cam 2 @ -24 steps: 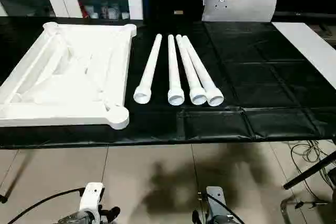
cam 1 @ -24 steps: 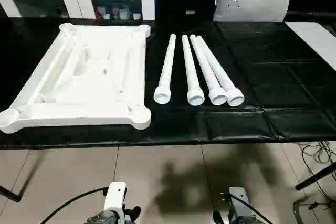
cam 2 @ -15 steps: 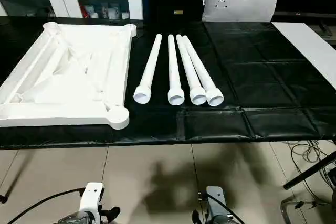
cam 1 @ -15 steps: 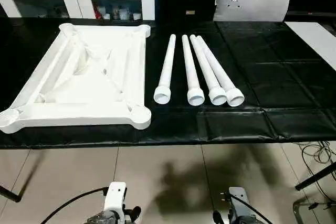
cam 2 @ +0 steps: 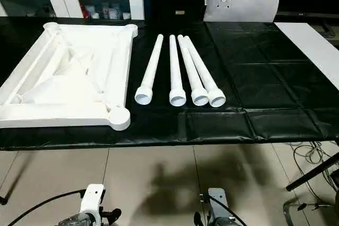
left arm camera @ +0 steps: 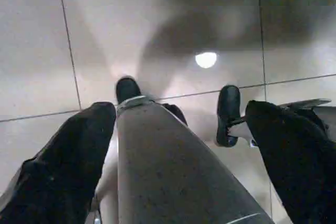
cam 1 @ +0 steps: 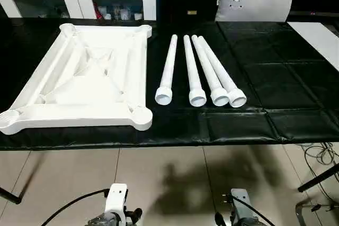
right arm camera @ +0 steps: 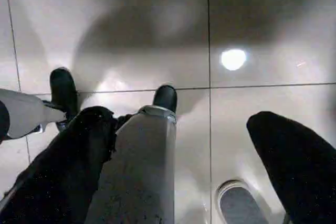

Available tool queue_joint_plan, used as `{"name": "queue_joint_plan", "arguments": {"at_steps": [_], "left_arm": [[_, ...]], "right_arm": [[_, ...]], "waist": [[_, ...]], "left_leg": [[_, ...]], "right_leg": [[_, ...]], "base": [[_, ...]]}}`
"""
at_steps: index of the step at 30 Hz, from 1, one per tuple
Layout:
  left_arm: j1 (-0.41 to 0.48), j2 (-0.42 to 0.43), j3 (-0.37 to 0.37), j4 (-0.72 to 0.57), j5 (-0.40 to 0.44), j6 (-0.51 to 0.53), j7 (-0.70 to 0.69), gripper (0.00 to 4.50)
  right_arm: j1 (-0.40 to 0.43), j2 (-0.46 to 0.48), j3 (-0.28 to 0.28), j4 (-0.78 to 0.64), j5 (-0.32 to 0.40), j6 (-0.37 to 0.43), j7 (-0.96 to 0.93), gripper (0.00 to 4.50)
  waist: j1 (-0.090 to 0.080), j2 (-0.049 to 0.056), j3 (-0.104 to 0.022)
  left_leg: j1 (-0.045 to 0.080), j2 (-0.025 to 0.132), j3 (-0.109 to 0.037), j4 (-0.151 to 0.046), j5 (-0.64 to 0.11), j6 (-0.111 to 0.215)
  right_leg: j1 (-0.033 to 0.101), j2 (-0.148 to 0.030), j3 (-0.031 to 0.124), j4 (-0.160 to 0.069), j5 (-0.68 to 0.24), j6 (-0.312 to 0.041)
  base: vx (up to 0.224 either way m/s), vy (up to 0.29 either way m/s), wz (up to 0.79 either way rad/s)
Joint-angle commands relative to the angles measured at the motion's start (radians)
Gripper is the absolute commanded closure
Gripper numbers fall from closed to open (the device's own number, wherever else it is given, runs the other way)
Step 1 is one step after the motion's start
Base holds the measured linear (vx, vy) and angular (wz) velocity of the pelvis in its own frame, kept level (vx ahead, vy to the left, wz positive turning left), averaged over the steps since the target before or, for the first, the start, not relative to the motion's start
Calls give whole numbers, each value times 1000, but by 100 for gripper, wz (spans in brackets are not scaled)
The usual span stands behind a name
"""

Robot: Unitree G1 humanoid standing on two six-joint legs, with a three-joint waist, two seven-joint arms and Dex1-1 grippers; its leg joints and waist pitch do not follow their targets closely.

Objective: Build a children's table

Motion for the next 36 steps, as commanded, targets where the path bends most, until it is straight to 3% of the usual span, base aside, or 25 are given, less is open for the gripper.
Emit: {"name": "queue_joint_plan", "arguments": {"at_steps": [1, 15, 16, 17, 20, 21, 23, 24, 25, 26, 27, 28, 29, 30, 31, 32, 34, 36], "left_arm": [[-2, -1, 7, 5, 2, -4, 0, 5], [-2, -1, 7, 5, 2, -4, 0, 5], [-51, 37, -20, 65, 106, -4, 251, 5], [-52, 41, -21, 67, 106, -6, 240, 5], [-58, 51, 23, 66, 60, -19, 190, 5], [-62, 53, 32, 62, 50, -26, 173, 5], [-70, 60, 39, 48, 43, -48, 163, 5], [-72, 61, 44, 44, 38, -53, 161, 5], [-76, 62, 48, 40, 35, -58, 157, 5], [-78, 61, 50, 39, 35, -64, 153, 5], [-83, 58, 59, 34, 35, -92, 138, 5], [-85, 59, 54, 28, 47, -112, 134, 5], [-85, 60, 52, 27, 50, -116, 134, 5], [-86, 61, 50, 25, 56, -125, 133, 5], [-79, 68, 39, 5, 70, -179, 122, 5], [-74, 69, 44, -6, 60, -187, 88, 5], [-49, 77, 14, -46, 85, -252, 50, 5], [-19, 88, -27, -82, 135, -337, 86, 5]], "right_arm": [[-1, -2, -9, 5, 1, 9, -2, 0], [-1, -2, -9, 5, 1, 9, -2, 0], [-31, -3, 20, 28, -94, 26, -61, 0], [-41, -7, 24, 26, -99, 14, -56, 0], [-84, -21, -17, 17, -63, -12, -45, 0], [-97, -22, -35, 13, -45, -25, -30, 0], [-117, -32, -31, 2, -48, -78, 3, 0], [-120, -29, -48, -3, -27, -90, 47, 0], [-127, -28, -61, -7, -11, -100, 90, 0], [-120, -28, -58, -9, -18, -111, 94, 0], [-80, -31, -33, -18, -63, -161, 79, 0], [-58, -33, -14, -22, -96, -194, 49, 0], [-54, -33, -11, -23, -102, -201, 43, 0], [-45, -33, -5, -25, -115, -215, 31, 0], [-31, -34, 9, -36, -143, -309, 2, 0], [-29, -37, 29, -39, -169, -332, -29, 0], [-19, -14, -27, -53, -89, -317, 130, 0], [-7, -3, -31, -73, -64, -328, 230, 0]], "waist": [[1, 5, -36], [2, 5, -37], [-5, -11, -38], [0, -5, -41], [-1, -15, -38], [0, -10, -39], [1, -11, -41], [1, -16, -41], [4, -15, -43], [4, -16, -43], [5, -26, -44], [12, -17, -45], [13, -19, -46], [14, -18, -46], [15, -18, -43], [16, -19, -45], [11, -21, -37], [3, -22, -28]], "left_leg": [[10, 84, -26, -86, -200, 44], [9, 84, -26, -85, -191, 46], [8, 79, -26, -85, -184, 47], [10, 79, -29, -84, -180, 52], [12, 83, -25, -83, -165, 46], [13, 82, -23, -81, -156, 49], [13, 82, -21, -79, -145, 54], [12, 82, -19, -75, -125, 65], [11, 81, -19, -73, -111, 81], [10, 81, -19, -72, -102, 90], [11, 82, -17, -70, -80, 103], [13, 82, -18, -67, -55, 107], [14, 80, -16, -65, -53, 109], [14, 80, -17, -65, -53, 109], [12, 82, -20, -70, -69, 105], [13, 83, -20, -70, -78, 101], [9, 84, -21, -78, -138, 94], [9, 90, -25, -87, -224, 87]], "right_leg": [[19, -115, 53, -74, 22, -265], [19, -116, 53, -72, 37, -268], [20, -102, 51, -67, 44, -244], [22, -110, 51, -69, 36, -234], [19, -114, 52, -70, 17, -245], [17, -114, 52, -68, 31, -253], [17, -114, 51, -64, 60, -260], [18, -115, 51, -61, 90, -262], [20, -116, 51, -58, 122, -264], [21, -115, 50, -56, 137, -264], [20, -114, 48, -56, 163, -265], [18, -115, 47, -53, 184, -266], [18, -113, 46, -52, 196, -265], [19, -113, 47, -51, 202, -266], [20, -112, 45, -52, 191, -259], [20, -114, 45, -53, 182, -256], [20, -116, 47, -60, 115, -255], [16, -116, 51, -71, 12, -245]], "base": [[0, 0, 0], [0, 0, 0], [0, 0, 0], [0, 0, 0], [0, 0, 0], [0, 0, 0], [0, 0, 0], [0, 0, 0], [0, 0, 0], [0, 0, 0], [0, 0, 0], [0, 0, 0], [0, 0, 0], [0, 0, 0], [0, 0, 0], [0, 0, 0], [0, 0, 0], [0, 0, 0]]}}
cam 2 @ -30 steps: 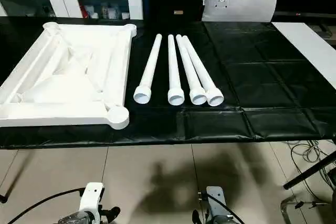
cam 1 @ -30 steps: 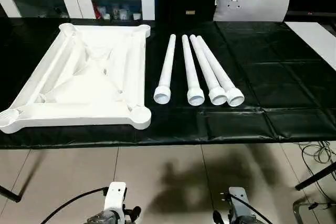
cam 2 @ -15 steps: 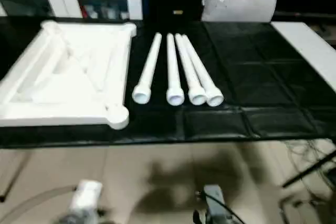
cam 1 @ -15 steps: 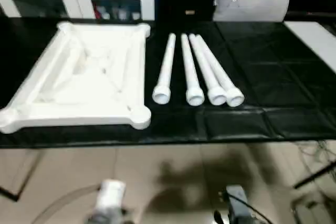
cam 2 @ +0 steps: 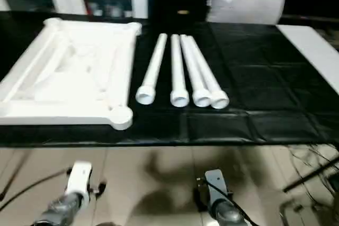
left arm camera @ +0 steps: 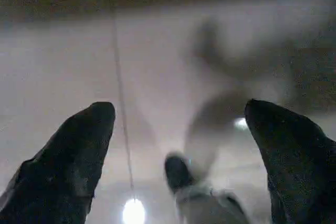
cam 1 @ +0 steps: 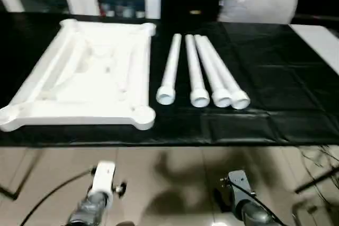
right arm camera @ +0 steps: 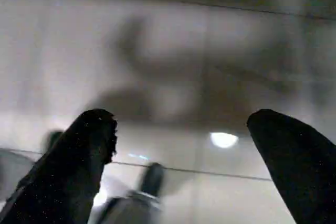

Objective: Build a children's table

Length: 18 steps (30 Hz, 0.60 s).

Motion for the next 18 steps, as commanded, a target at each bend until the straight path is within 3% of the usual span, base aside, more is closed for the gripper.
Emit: {"name": "queue_joint_plan", "arguments": {"at_steps": [1, 4, 7, 9, 10, 12, 14, 16, 17, 18], "left_arm": [[34, 3, -29, -31, 20, -40, -64, 5], [75, 8, -14, -81, -34, -8, -229, 5], [129, 18, -20, -162, -40, -23, -266, 5], [169, 28, -25, -223, -43, -24, -272, 5], [234, 43, -26, -315, -47, -38, -254, 5], [291, 50, -5, -409, -51, -55, -223, 5], [335, 43, 22, -507, -73, -35, -204, 5], [403, 28, 48, -672, -109, 20, -198, 5], [408, 27, 49, -684, -111, 24, -198, 5], [452, 19, 55, -780, -127, 56, -199, 5]], "right_arm": [[10, 9, 3, -31, 17, -29, 87, 0], [31, 11, 16, -52, 1, -32, 138, 0], [47, 18, -1, -74, 23, -54, 188, 0], [56, 14, -6, -91, 26, -97, 195, 0], [68, 4, -10, -119, 28, -114, 222, 0], [83, -8, -8, -148, 24, -118, 237, 0], [106, -19, -20, -194, 48, -103, 277, 0], [183, -31, -26, -368, 92, -59, 317, 0], [189, -31, -25, -384, 95, -55, 320, 0], [252, -37, -18, -528, 113, -14, 328, 0]], "waist": [[-2, 7, -29], [-3, 6, -27], [-2, 7, -28], [-3, 7, -22], [-2, 19, -20], [-5, 13, -8], [-3, 8, -10], [2, 9, -5], [5, 6, -4], [3, 5, -4]], "left_leg": [[10, 89, -31, -91, -230, 78], [12, 86, -27, -87, -186, 75], [11, 88, -26, -83, -159, 101], [11, 89, -25, -88, -191, 102], [12, 91, -28, -90, -210, 96], [7, 92, -28, -97, -265, 85], [10, 91, -25, -94, -262, 80], [6, 93, -26, -94, -239, 93], [6, 91, -26, -94, -232, 101], [4, 90, -26, -93, -222, 105]], "right_leg": [[16, -114, 51, -74, -4, -240], [13, -111, 52, -68, 36, -263], [16, -112, 51, -60, 126, -276], [12, -110, 50, -65, 94, -274], [11, -110, 50, -65, 75, -275], [11, -107, 52, -75, 1, -271], [13, -106, 54, -76, -23, -271], [12, -106, 56, -75, -2, -269], [15, -103, 55, -76, -1, -254], [13, -102, 55, -74, 7, -251]], "base": [[0, 0, 0], [0, 0, 0], [0, 0, 0], [0, 0, 0], [0, 0, 0], [0, 0, 0], [0, 0, 0], [0, 0, 0], [0, 0, 0], [0, 0, 0]]}}
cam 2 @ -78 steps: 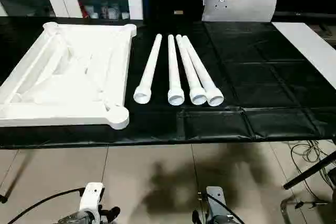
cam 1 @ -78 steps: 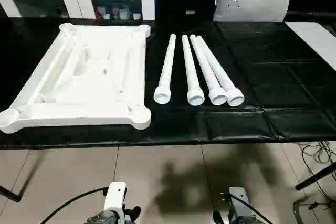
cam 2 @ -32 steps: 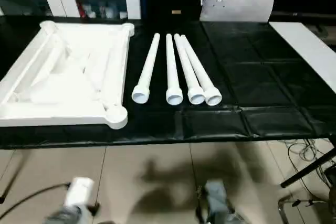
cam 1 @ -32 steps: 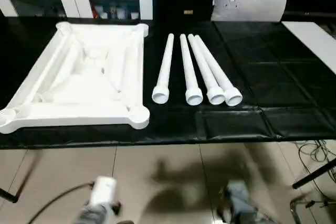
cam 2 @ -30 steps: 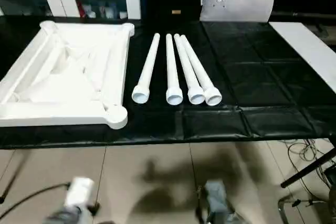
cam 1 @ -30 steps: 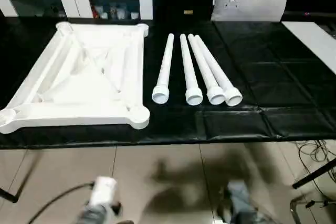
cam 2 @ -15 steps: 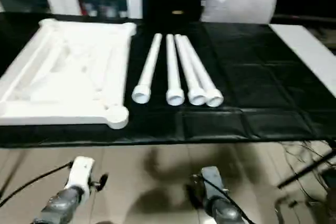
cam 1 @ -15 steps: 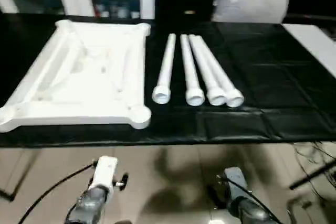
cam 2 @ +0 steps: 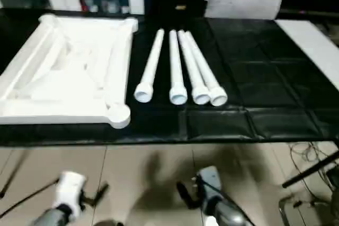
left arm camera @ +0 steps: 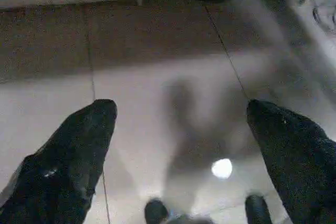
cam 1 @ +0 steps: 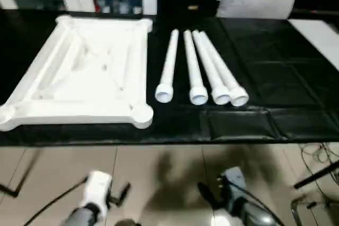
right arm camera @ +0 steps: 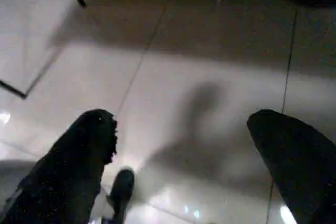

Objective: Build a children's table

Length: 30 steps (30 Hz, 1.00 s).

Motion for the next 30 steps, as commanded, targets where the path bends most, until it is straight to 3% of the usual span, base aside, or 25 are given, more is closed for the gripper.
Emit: {"name": "queue_joint_plan", "arguments": {"at_steps": [1, 2, 3, 6, 8, 9, 10, 11, 12, 13, 15, 17, 20, 24, 25, 27, 28, 30], "left_arm": [[69, -16, 3, -182, -33, 61, 11, 5], [100, -17, 0, -249, -41, 84, 21, 5], [114, -18, -1, -282, -44, 95, 27, 5], [196, -21, -8, -465, -69, 152, 61, 5], [242, -13, -16, -554, -79, 181, 63, 5], [260, -8, -21, -583, -74, 190, 60, 5], [277, -6, -23, -613, -64, 202, 58, 5], [287, -6, -23, -631, -56, 212, 57, 5], [314, -1, -20, -678, -60, 225, 55, 5], [362, 8, -14, -778, -80, 264, 53, 5], [395, 17, -5, -858, -97, 287, 55, 5], [434, 28, 10, -968, -126, 322, 67, 5], [450, 39, 51, -1111, -179, 370, 96, 5], [429, 45, 84, -1193, -208, 427, 113, 5], [420, 46, 88, -1206, -206, 441, 121, 5], [374, 48, 106, -1229, -193, 473, 148, 5], [346, 55, 116, -1240, -207, 493, 155, 5], [280, 67, 135, -1265, -247, 542, 175, 5]], "right_arm": [[102, -25, 7, -265, 42, 85, 9, 0], [141, -35, 12, -354, 50, 112, 4, 0], [157, -39, 13, -390, 54, 123, 2, 0], [244, -73, 7, -580, 83, 183, -7, 0], [297, -93, -8, -717, 139, 255, -11, 0], [315, -102, -13, -768, 154, 279, -12, 0], [332, -109, -20, -816, 156, 302, -15, 0], [342, -113, -24, -843, 153, 314, -17, 0], [360, -123, -26, -905, 174, 340, -16, 0], [399, -144, -30, -1036, 237, 424, -23, 0], [419, -158, -37, -1117, 272, 463, -32, 0], [436, -174, -53, -1204, 314, 512, -52, 0], [433, -193, -83, -1287, 347, 566, -78, 0], [419, -201, -114, -1354, 362, 631, -116, 0], [412, -204, -121, -1372, 383, 651, -128, 0], [380, -211, -144, -1411, 418, 687, -165, 0], [359, -209, -153, -1422, 430, 695, -185, 0], [309, -202, -178, -1443, 475, 725, -230, 0]], "waist": [[7, 0, -30], [5, -2, -26], [3, -2, -27], [5, -6, -20], [5, -9, -14], [5, -14, -12], [5, -11, -16], [6, -12, -17], [6, -6, -17], [8, -9, -20], [9, -8, -23], [13, -11, -23], [23, -11, -20], [33, -9, -19], [36, -6, -24], [38, -14, -35], [41, -10, -35], [41, -14, -36]], "left_leg": [[6, 93, -32, -89, -173, 121], [5, 92, -30, -88, -174, 127], [6, 85, -27, -91, -208, 128], [5, 86, -30, -98, -263, 84], [7, 82, -29, -100, -290, 69], [8, 80, -30, -101, -312, 58], [9, 80, -32, -101, -310, 47], [9, 79, -32, -100, -300, 45], [8, 78, -32, -99, -282, 41], [8, 79, -34, -97, -255, 45], [5, 75, -34, -91, -211, 58], [5, 72, -34, -88, -199, 65], [10, 69, -32, -89, -226, 51], [16, 65, -33, -92, -259, 11], [18, 64, -35, -91, -247, 3], [19, 62, -35, -85, -210, 0], [20, 61, -36, -85, -194, -3], [22, 56, -34, -80, -171, -12]], "right_leg": [[24, -98, 54, -66, 79, -219], [20, -94, 54, -65, 90, -212], [16, -94, 53, -73, 34, -203], [14, -94, 58, -88, -110, -170], [8, -89, 61, -94, -164, -151], [7, -89, 62, -100, -216, -130], [6, -88, 64, -100, -230, -116], [5, -87, 63, -100, -219, -109], [5, -84, 64, -96, -184, -106], [11, -82, 62, -92, -121, -99], [16, -78, 59, -81, -9, -95], [17, -77, 56, -78, 32, -91], [12, -75, 56, -84, -36, -85], [10, -74, 56, -90, -145, -59], [12, -72, 56, -88, -139, -49], [17, -71, 54, -82, -82, -38], [17, -70, 53, -78, -58, -34], [15, -67, 51, -73, -6, -24]], "base": [[0, 0, 0], [0, 0, 0], [0, 0, 0], [0, 0, 0], [0, 0, 0], [0, 0, 0], [0, 0, 0], [0, 0, 0], [0, 0, 0], [0, 0, 0], [0, 0, 0], [0, 0, 0], [0, 0, 0], [0, 0, 0], [0, 0, 0], [0, 0, 0], [0, 0, 0], [0, 0, 0]]}}
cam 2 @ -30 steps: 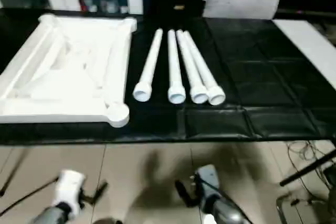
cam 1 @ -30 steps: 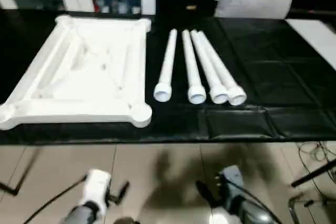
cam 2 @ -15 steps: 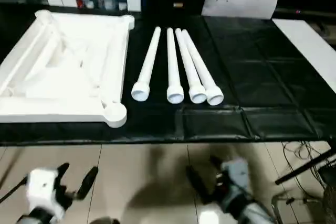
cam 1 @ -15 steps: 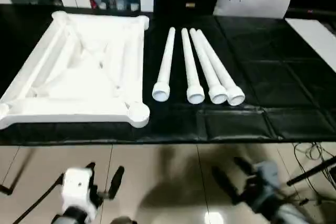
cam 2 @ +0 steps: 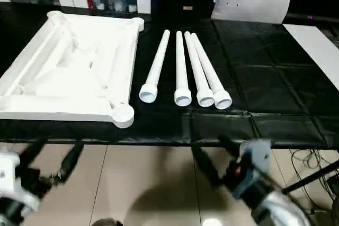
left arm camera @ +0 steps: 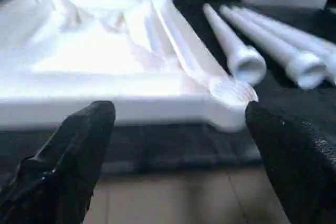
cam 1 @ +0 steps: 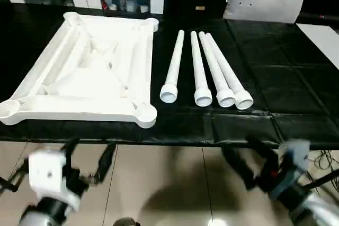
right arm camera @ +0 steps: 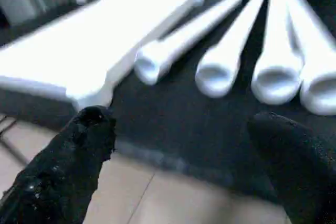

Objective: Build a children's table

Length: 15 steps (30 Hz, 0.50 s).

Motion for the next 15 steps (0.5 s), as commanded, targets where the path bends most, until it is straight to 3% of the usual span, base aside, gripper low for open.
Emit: {"name": "queue_joint_plan", "arguments": {"at_steps": [1, 2, 3, 5, 6, 7, 9, 11, 12, 14, 15], "left_arm": [[-91, 20, 19, -34, -26, 51, 28, 5], [-147, 32, 20, -29, -21, 68, 37, 5], [-168, 36, 21, -28, -20, 76, 40, 5], [-276, 28, 22, 20, -48, 100, 54, 5], [-337, 22, 13, 64, -42, 96, 51, 5], [-425, 24, -14, 142, 27, 59, 43, 5], [-476, 17, -28, 188, 24, 54, 26, 5], [-529, -9, -42, 281, 11, 34, 7, 5], [-548, -21, -49, 324, 11, 36, 11, 5], [-580, -29, -76, 404, 42, 30, 23, 5], [-582, -32, -76, 408, 43, 32, 27, 5]], "right_arm": [[-62, 13, -45, -35, 41, 35, -72, 0], [-98, 24, -53, -34, 38, 47, -99, 0], [-112, 28, -56, -34, 37, 53, -109, 0], [-168, 65, -57, -7, 39, 62, -144, 0], [-203, 90, -53, 14, 26, 59, -169, 0], [-255, 125, -44, 50, 14, 49, -207, 0], [-285, 141, -34, 75, -7, 36, -228, 0], [-324, 164, -11, 147, -67, 2, -251, 0], [-340, 176, -7, 177, -73, -10, -257, 0], [-372, 170, 27, 217, -112, -13, -253, 0], [-374, 170, 29, 219, -116, -12, -256, 0]], "waist": [[-2, -2, -33], [-3, -6, -35], [-3, 2, -43], [-6, 0, -46], [-7, 20, -49], [-9, 11, -55], [-17, 3, -59], [-27, 3, -63], [-28, 24, -66], [-29, 7, -68], [-23, 6, -73]], "left_leg": [[15, 55, -30, -76, -166, -13], [16, 54, -30, -76, -168, -15], [23, 53, -30, -73, -158, -28], [22, 53, -28, -72, -143, -42], [24, 49, -29, -72, -154, -60], [24, 49, -30, -72, -134, -65], [21, 48, -30, -71, -150, -84], [18, 47, -27, -68, -140, -94], [16, 45, -27, -65, -137, -97], [-1, 34, -16, -58, -137, -34], [-12, 27, -13, -41, -114, 28]], "right_leg": [[9, -66, 48, -73, -6, -31], [8, -65, 47, -71, -18, -28], [6, -65, 47, -67, -18, -25], [6, -64, 47, -64, 10, -23], [2, -64, 48, -62, 6, -21], [4, -63, 46, -59, 22, -16], [9, -65, 46, -59, 20, -19], [10, -66, 46, -55, 44, -35], [11, -70, 49, -52, 56, -42], [25, -92, 63, -66, 48, -57], [37, -122, 82, -79, 36, -73]], "base": [[0, 0, 0], [0, 0, 0], [0, 0, 0], [0, 0, 0], [0, 0, 0], [0, 0, 0], [0, 0, 0], [0, 0, 0], [0, 0, 0], [0, 0, 0], [0, 0, 0]]}}
